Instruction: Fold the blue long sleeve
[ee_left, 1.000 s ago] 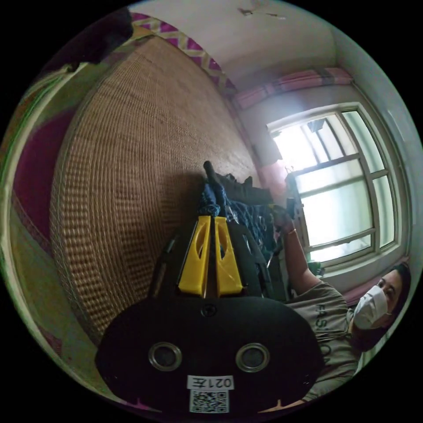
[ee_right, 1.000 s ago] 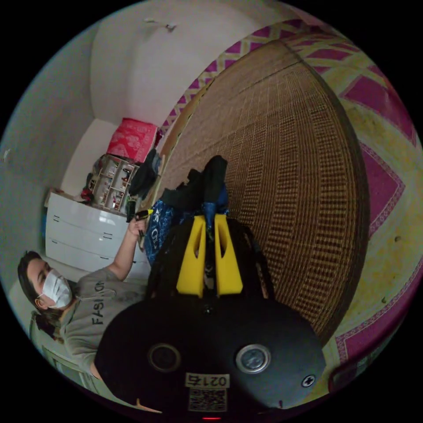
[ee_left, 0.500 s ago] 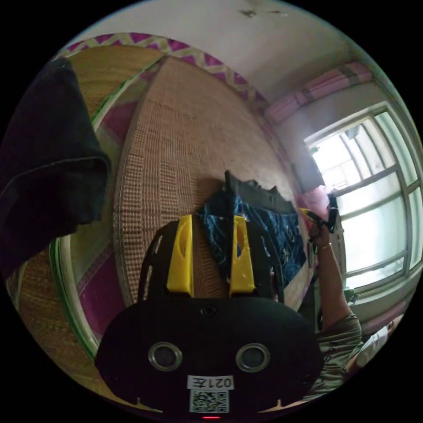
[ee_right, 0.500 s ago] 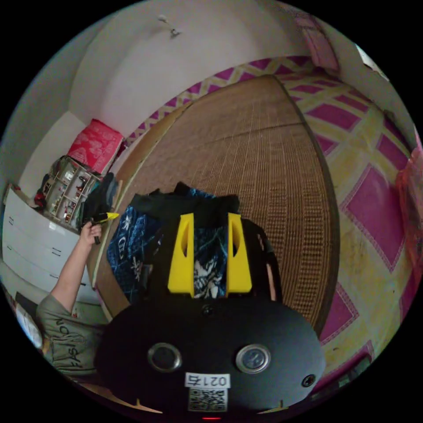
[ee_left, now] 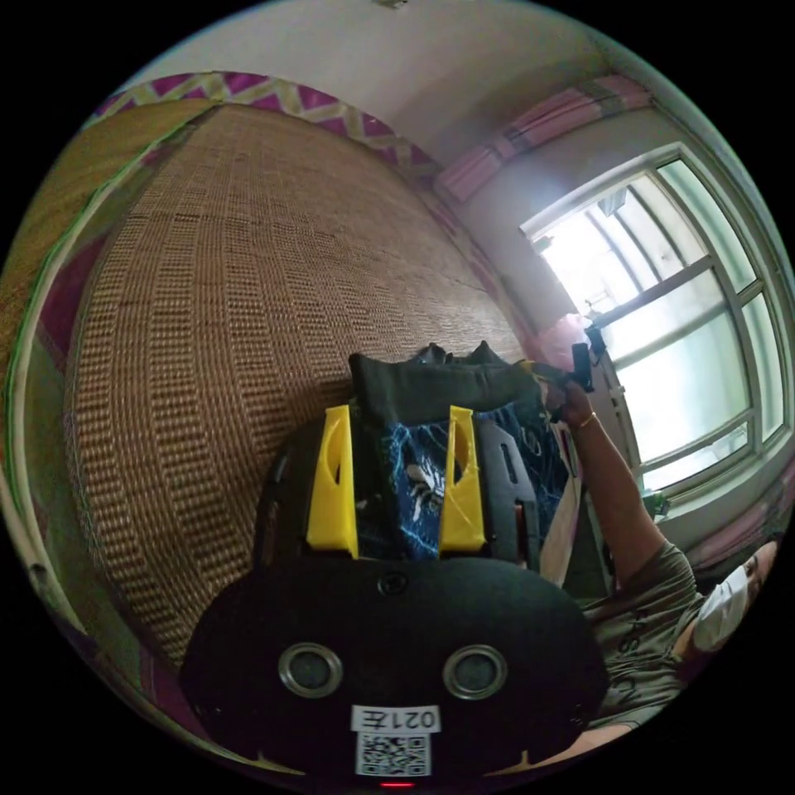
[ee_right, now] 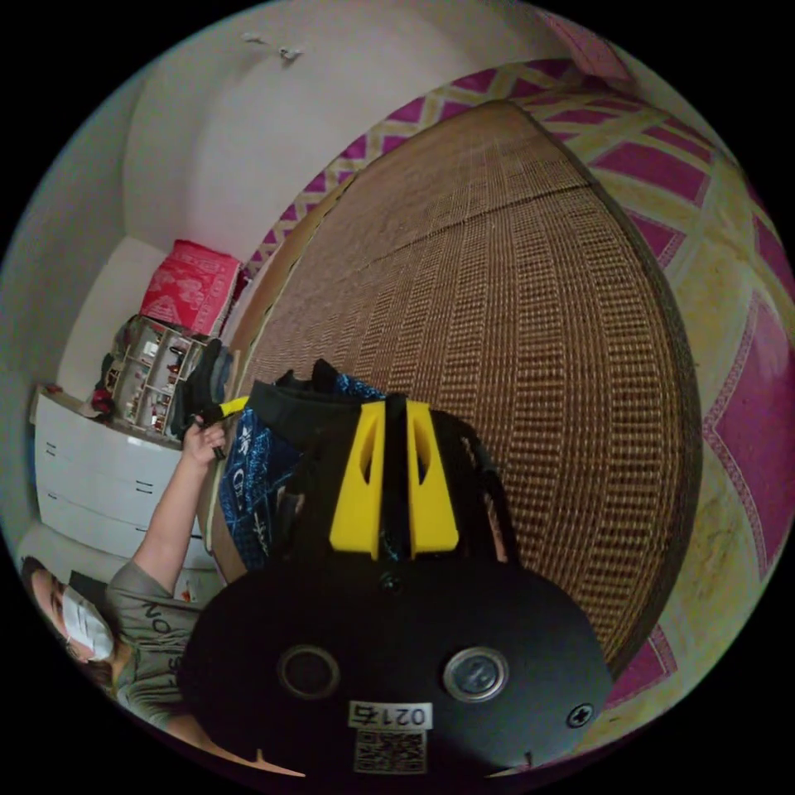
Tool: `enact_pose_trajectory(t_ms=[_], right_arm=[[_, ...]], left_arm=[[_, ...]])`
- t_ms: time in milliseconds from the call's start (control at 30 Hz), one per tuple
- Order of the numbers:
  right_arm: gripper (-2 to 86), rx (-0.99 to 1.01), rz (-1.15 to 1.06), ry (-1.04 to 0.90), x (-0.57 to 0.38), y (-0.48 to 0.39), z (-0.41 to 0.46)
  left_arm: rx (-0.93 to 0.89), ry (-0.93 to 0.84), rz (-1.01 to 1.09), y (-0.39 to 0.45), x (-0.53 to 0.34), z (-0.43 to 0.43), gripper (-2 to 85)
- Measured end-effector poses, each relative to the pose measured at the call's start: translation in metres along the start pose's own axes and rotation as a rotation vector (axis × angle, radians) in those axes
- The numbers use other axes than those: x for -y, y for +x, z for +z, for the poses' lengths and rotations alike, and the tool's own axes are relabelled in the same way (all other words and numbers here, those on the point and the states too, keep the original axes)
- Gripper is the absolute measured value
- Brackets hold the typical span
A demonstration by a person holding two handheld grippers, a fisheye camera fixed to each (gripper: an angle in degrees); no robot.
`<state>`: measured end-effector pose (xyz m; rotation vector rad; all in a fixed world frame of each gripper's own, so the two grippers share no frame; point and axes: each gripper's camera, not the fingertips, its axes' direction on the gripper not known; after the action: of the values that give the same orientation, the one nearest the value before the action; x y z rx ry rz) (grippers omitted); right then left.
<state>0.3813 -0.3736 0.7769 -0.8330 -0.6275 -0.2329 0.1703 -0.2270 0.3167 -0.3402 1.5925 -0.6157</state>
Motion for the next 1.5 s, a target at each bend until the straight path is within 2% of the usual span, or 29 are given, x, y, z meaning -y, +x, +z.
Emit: enact_pose_trajectory(t_ms=[67, 133, 200, 300, 433, 533, 633, 767, 833, 1000, 1200, 1267, 1367, 1433, 1500], right_arm=[[3.9, 0.032, -0.001, 0.017, -0.004, 0.001, -0.006], [3.3, 0.088, 0.016, 0.049, -0.012, 0.004, -0.017], [2.5, 0.132, 0.012, 0.066, -0.019, 0.002, -0.026], [1.5, 0.240, -0.045, 0.119, -0.038, -0.012, -0.056], [0.8, 0.426, -0.302, 0.148, -0.107, -0.069, -0.125], [0.6, 0.511, -0.502, 0.149, -0.194, -0.119, -0.179], [0.5, 0.499, -0.597, 0.112, -0.290, -0.160, -0.211], [0.4, 0.428, -0.625, 0.033, -0.392, -0.190, -0.203], [0.3, 0.372, -0.591, -0.019, -0.446, -0.192, -0.179], [0.4, 0.339, -0.467, -0.083, -0.508, -0.177, -0.138], [2.0, 0.395, -0.490, -0.025, -0.546, -0.191, -0.138], [3.6, 0.382, -0.455, -0.048, -0.550, -0.190, -0.131], [7.1, 0.370, -0.485, -0.094, -0.555, -0.205, -0.139], [8.3, 0.356, -0.537, -0.047, -0.553, -0.225, -0.167], [8.4, 0.246, -0.565, -0.006, -0.537, -0.247, -0.182]], left_arm=[[0.026, -0.009, -0.010, 0.009, 0.002, 0.003, 11.8], [0.105, 0.006, -0.033, 0.022, -0.004, -0.001, 0.5], [0.133, 0.068, 0.007, 0.040, -0.016, -0.014, -0.4], [0.046, 0.257, 0.178, 0.086, -0.054, -0.061, -0.8], [-0.177, 0.415, 0.497, 0.164, -0.150, -0.146, -1.0], [-0.268, 0.407, 0.650, 0.217, -0.242, -0.194, -1.0], [-0.293, 0.347, 0.733, 0.264, -0.340, -0.215, -1.0], [-0.259, 0.287, 0.686, 0.292, -0.443, -0.207, -1.0], [-0.232, 0.234, 0.573, 0.290, -0.493, -0.186, -1.0], [-0.225, 0.122, 0.405, 0.285, -0.553, -0.146, -1.0], [-0.224, 0.068, 0.327, 0.290, -0.594, -0.137, -0.8], [-0.244, 0.061, 0.331, 0.292, -0.604, -0.137, -0.5], [-0.224, 0.054, 0.453, 0.309, -0.624, -0.156, 0.7], [-0.162, 0.083, 0.515, 0.324, -0.633, -0.180, 2.8], [-0.108, 0.139, 0.548, 0.339, -0.626, -0.196, 4.7]])
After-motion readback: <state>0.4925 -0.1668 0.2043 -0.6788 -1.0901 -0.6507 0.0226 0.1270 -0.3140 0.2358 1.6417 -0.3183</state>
